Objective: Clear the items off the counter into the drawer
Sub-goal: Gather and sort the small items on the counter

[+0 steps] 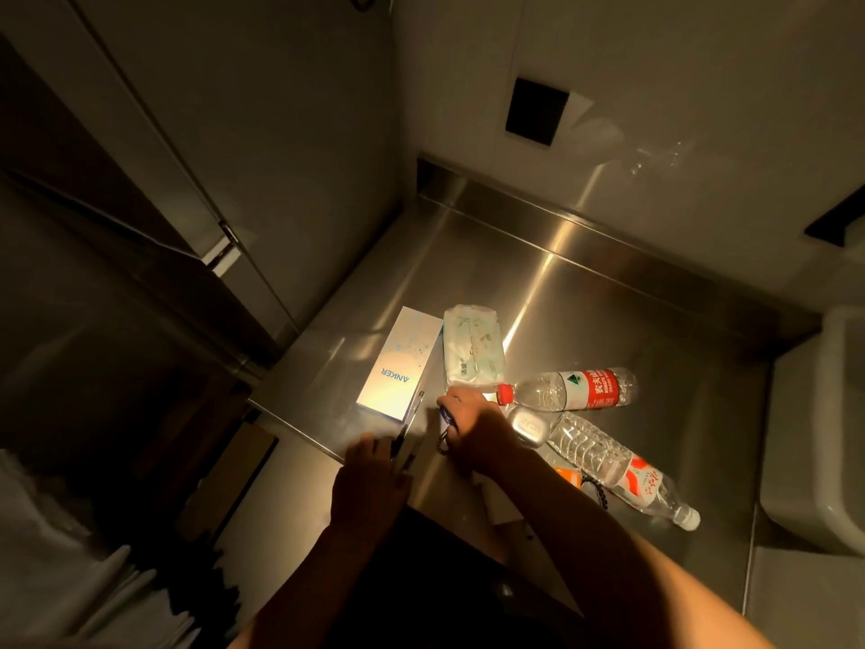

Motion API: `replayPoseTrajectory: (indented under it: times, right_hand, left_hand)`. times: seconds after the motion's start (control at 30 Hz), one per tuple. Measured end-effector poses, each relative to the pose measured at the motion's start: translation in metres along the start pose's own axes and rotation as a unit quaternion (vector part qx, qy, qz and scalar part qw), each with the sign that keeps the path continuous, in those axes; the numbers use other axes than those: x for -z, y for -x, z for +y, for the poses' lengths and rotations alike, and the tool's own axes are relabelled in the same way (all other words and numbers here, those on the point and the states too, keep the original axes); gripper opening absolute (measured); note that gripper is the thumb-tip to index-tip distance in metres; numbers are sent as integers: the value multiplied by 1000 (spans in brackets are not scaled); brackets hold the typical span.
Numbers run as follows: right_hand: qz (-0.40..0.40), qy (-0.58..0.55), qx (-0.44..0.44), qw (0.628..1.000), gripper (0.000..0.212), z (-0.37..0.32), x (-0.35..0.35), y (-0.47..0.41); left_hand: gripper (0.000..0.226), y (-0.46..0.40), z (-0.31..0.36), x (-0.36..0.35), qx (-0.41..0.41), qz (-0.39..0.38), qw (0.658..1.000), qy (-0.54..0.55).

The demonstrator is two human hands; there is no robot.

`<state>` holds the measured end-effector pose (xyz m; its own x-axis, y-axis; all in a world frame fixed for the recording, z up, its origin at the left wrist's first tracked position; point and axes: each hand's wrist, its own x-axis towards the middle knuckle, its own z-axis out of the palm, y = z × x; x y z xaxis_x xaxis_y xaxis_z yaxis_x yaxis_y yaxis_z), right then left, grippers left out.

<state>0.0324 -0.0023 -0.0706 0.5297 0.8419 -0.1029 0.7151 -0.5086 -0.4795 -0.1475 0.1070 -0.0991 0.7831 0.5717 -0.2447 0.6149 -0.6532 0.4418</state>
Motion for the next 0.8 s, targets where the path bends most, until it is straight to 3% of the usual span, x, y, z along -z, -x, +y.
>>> replayPoseTrajectory:
  times: [0.17,0.27,0.43,0.57,0.7,0.8]
  right_hand:
    - [-41,9,-18,999,28,2,-8,-9]
    - [-58,-66,-89,992,29,1,-11,-10]
    - [-11,-147,-155,977,29,2,-20,-1]
    - [-44,-63,-83,994,42,11,-23,-3]
    - [17,125,41,991,39,5,-21,2]
    - [1,102,55,993,38,1,-25,0]
  left_hand:
    - [47,-2,3,1,20,-10,1000,-13]
    - [41,-3,7,0,32,-11,999,-6]
    - [34,-6,9,-1,40,-15,999,2]
    - [35,-8,12,1,43,-19,999,18]
    - [41,-9,10,1,33,-26,998,44]
    - [37,-9,7,2,27,-32,998,38]
